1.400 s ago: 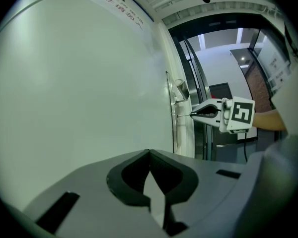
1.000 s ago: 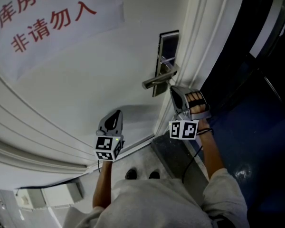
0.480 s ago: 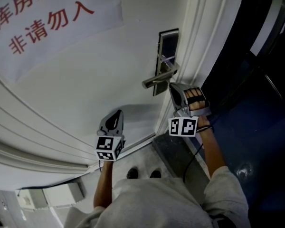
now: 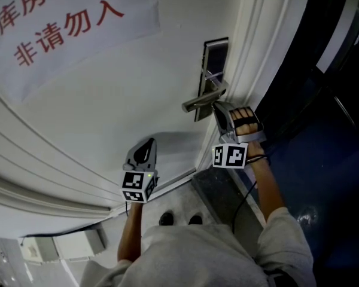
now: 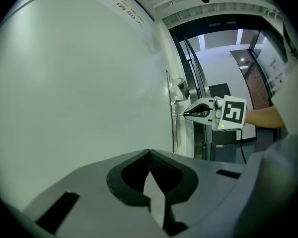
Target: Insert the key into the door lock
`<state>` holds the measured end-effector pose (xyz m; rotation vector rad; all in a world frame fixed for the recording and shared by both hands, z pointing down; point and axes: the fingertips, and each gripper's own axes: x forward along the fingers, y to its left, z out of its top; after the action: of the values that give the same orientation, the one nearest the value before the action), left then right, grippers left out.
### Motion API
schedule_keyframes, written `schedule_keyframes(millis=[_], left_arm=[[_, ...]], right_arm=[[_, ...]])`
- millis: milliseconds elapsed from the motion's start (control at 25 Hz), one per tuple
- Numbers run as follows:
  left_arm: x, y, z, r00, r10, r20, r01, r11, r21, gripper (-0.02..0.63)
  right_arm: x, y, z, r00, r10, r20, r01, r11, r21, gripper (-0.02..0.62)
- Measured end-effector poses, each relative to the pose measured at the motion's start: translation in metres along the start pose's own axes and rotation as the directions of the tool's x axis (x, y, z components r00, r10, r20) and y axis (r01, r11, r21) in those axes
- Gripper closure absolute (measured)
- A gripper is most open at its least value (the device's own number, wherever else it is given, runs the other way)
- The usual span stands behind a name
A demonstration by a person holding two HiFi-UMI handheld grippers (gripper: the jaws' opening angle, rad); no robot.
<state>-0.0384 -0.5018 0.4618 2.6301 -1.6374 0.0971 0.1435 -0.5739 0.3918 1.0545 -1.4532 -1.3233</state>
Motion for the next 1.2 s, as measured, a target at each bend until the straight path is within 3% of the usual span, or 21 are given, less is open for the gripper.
schedule_keyframes(millis=[800, 1000, 1200], left_arm=[[-0.002, 0.004, -0.001, 1.000, 0.002, -0.003, -0.002, 1.000, 0.002, 0.589], [-0.003, 0.004, 0.000, 1.000, 0.000, -0.001, 0.000, 1.000, 0.003, 0.589], [-0.003, 0.002, 0.000, 1.000, -0.009, 0.001, 0.009, 1.000, 0.003, 0.589]], right_arm=[[0.018, 0.004, 0.005, 1.000, 0.005, -0.007, -0.005, 1.000, -0.002, 0.565], [0.018, 0.019, 0.006, 0.995, 0.096, 0.002, -0.096, 0.995, -0.006, 0.446], [0.012, 0.018, 0.009, 0.996, 0.085, 0.014, -0.085, 0.996, 0.005, 0.413]])
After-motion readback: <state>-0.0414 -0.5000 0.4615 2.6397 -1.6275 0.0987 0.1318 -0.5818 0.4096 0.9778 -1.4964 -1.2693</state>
